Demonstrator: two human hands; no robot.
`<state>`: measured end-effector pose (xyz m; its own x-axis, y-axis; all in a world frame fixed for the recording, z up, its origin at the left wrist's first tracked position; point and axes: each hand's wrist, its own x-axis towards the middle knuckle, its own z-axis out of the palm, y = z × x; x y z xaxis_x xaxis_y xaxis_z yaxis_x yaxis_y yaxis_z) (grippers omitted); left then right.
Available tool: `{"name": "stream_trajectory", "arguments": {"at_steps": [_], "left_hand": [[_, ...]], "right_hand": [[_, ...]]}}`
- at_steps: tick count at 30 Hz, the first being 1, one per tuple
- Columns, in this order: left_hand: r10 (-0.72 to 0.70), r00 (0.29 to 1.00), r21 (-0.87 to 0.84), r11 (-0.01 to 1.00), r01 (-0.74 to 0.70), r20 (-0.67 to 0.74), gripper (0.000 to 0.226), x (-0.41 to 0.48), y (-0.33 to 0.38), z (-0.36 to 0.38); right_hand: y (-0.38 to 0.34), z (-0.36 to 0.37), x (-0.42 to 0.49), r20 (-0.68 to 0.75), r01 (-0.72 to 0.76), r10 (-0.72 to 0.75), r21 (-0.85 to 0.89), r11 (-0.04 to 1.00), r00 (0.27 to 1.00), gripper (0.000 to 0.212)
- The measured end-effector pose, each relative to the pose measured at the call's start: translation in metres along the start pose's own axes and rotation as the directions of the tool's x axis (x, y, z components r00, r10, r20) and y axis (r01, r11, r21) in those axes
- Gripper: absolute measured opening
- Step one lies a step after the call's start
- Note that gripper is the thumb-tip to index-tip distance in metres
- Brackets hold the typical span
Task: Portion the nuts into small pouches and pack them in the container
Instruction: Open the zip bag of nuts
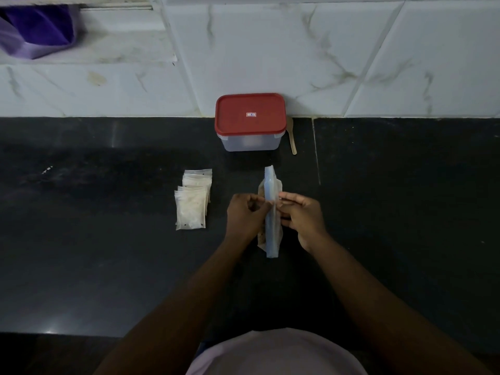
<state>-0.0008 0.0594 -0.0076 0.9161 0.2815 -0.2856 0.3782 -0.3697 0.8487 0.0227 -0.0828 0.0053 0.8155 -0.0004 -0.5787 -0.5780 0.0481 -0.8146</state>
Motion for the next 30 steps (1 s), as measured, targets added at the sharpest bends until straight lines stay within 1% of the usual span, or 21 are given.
{"name": "stream_trajectory", "arguments": {"at_steps": [2,3,6,8,10,11,12,14,16,17,18,21,23,27,30], "left_hand": [[-0.003,1.0,0.005,1.0,0.003,0.007,0.019,0.004,-0.001,-0.005],[-0.028,0.999,-0.009,1.0,0.028,0.026,0.02,0.005,-0.001,-0.007],[-0.129,0.985,-0.137,0.98,0.145,0.117,0.018,0.01,0.0,-0.015],[-0.161,0.976,-0.242,0.951,0.194,0.15,0.015,0.013,0.001,-0.02],[-0.179,0.968,-0.311,0.923,0.227,0.177,0.015,0.014,0.004,-0.025],[-0.187,0.963,-0.339,0.908,0.246,0.196,0.018,0.014,0.005,-0.027],[-0.193,0.955,-0.376,0.887,0.268,0.226,0.021,0.014,0.007,-0.029],[-0.197,0.929,-0.482,0.81,0.334,0.313,0.025,0.012,0.013,-0.034],[-0.2,0.9,-0.568,0.717,0.404,0.387,0.027,0.011,0.018,-0.038],[-0.204,0.893,-0.589,0.689,0.423,0.402,0.027,0.011,0.019,-0.04],[-0.208,0.893,-0.591,0.686,0.424,0.399,0.025,0.012,0.02,-0.041],[-0.219,0.919,-0.543,0.752,0.373,0.327,0.013,0.014,0.02,-0.042],[-0.213,0.931,-0.531,0.774,0.345,0.295,0.011,0.015,0.02,-0.041],[-0.217,0.924,-0.551,0.751,0.364,0.315,0.016,0.016,0.027,-0.043],[-0.208,0.915,-0.585,0.715,0.383,0.345,0.019,0.013,0.033,-0.045]], "right_hand": [[0.0,0.004,-0.001,0.007,0.004,-0.004,0.019,1.0,1.0,0.026],[0.0,0.006,-0.001,0.007,0.008,-0.009,0.014,1.0,1.0,0.026],[0.002,0.01,-0.002,-0.012,0.04,-0.04,-0.025,0.999,0.999,0.028],[0.006,0.013,-0.003,-0.039,0.102,-0.107,-0.115,0.988,0.993,0.029],[0.006,0.016,-0.005,-0.051,0.147,-0.161,-0.213,0.966,0.986,0.027],[0.005,0.018,-0.007,-0.04,0.157,-0.17,-0.222,0.962,0.985,0.024],[0.003,0.021,-0.008,-0.017,0.159,-0.166,-0.199,0.967,0.986,0.021],[-0.003,0.026,-0.012,0.046,0.145,-0.139,-0.138,0.98,0.989,0.016],[-0.008,0.029,-0.015,0.081,0.145,-0.136,-0.109,0.983,0.987,0.017],[-0.009,0.029,-0.016,0.085,0.149,-0.141,-0.102,0.984,0.986,0.019],[-0.009,0.03,-0.015,0.082,0.15,-0.143,-0.091,0.984,0.986,0.021],[-0.009,0.033,-0.014,0.046,0.126,-0.123,-0.066,0.99,0.991,0.023],[-0.011,0.034,-0.013,0.023,0.114,-0.113,-0.066,0.991,0.993,0.022],[-0.012,0.035,-0.015,0.015,0.178,-0.177,-0.142,0.974,0.984,0.02],[-0.014,0.035,-0.018,0.01,0.216,-0.218,-0.205,0.955,0.976,0.016]]}}
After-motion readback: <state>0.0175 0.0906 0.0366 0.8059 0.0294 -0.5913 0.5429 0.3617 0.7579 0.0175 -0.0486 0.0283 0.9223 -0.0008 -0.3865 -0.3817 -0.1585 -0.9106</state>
